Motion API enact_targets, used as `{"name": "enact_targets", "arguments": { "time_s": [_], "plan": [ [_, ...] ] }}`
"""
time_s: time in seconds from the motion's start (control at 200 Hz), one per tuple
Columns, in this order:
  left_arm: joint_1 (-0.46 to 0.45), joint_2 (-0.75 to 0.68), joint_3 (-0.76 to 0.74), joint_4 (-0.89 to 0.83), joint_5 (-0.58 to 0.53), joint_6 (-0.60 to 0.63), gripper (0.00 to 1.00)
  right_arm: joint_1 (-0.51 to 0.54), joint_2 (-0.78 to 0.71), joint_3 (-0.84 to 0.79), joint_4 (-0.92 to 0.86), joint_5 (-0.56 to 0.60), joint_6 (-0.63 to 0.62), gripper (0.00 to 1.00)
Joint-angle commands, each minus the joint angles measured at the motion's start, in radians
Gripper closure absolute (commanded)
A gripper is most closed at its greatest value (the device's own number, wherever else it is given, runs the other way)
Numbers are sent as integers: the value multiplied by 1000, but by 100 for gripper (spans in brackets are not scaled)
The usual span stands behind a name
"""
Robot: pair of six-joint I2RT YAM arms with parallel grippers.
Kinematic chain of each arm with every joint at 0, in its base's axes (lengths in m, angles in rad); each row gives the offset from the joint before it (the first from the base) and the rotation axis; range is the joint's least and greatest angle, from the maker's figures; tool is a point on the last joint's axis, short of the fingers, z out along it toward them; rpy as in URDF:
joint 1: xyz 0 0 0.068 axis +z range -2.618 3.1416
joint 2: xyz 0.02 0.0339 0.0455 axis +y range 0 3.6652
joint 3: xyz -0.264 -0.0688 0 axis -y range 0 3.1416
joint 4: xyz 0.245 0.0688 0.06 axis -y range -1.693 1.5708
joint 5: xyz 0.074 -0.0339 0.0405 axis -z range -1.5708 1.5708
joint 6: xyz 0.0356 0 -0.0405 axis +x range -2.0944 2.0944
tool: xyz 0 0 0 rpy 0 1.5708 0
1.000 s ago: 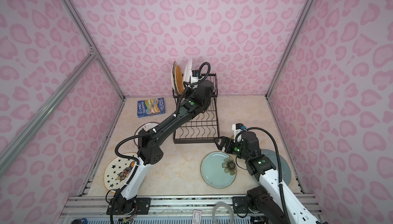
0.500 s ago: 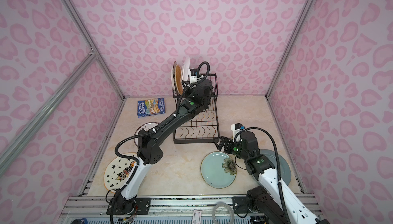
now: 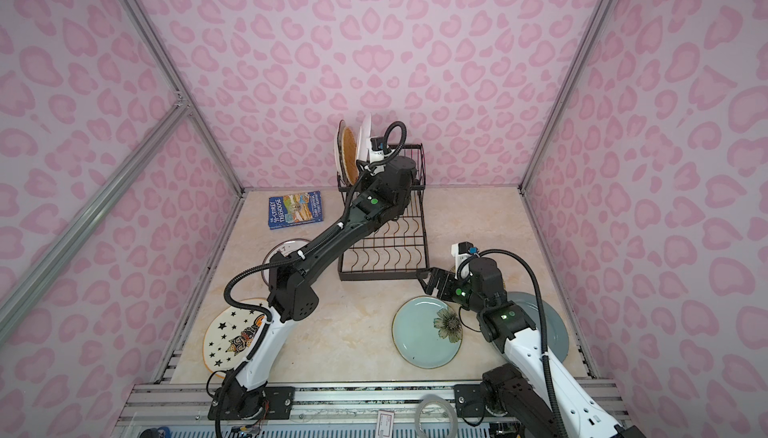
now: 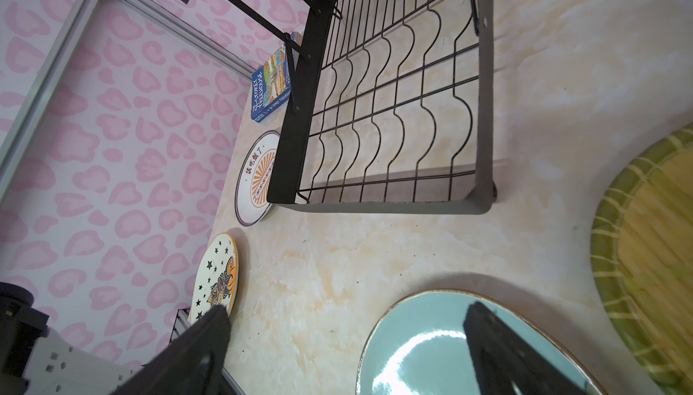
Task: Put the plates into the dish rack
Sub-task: 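Press the white plate down into the slot with the left gripper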
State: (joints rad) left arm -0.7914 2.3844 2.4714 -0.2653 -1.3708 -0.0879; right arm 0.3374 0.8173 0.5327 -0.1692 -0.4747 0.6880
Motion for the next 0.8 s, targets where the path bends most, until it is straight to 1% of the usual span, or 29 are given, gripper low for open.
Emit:
{"name": "enact_targets", "arguments": {
  "time_s": [0.0, 0.135, 0.525, 0.68, 0.795],
  "plan": [
    [10, -45, 15, -72, 24, -112, 98, 1, 2, -7, 31, 4, -9, 3],
    [22, -47, 14, -142, 39, -175, 98, 1, 7, -11, 36, 7, -8, 3],
    [44, -39, 14, -220, 68, -243, 98, 2, 31, -3, 55, 2, 1, 3],
    [55, -39, 15, -283, 109, -313, 98, 4, 30, -3, 50, 5, -1, 3],
    [58, -39, 14, -307, 132, -338, 98, 3, 33, 0, 45, 4, -5, 3]
  ]
}}
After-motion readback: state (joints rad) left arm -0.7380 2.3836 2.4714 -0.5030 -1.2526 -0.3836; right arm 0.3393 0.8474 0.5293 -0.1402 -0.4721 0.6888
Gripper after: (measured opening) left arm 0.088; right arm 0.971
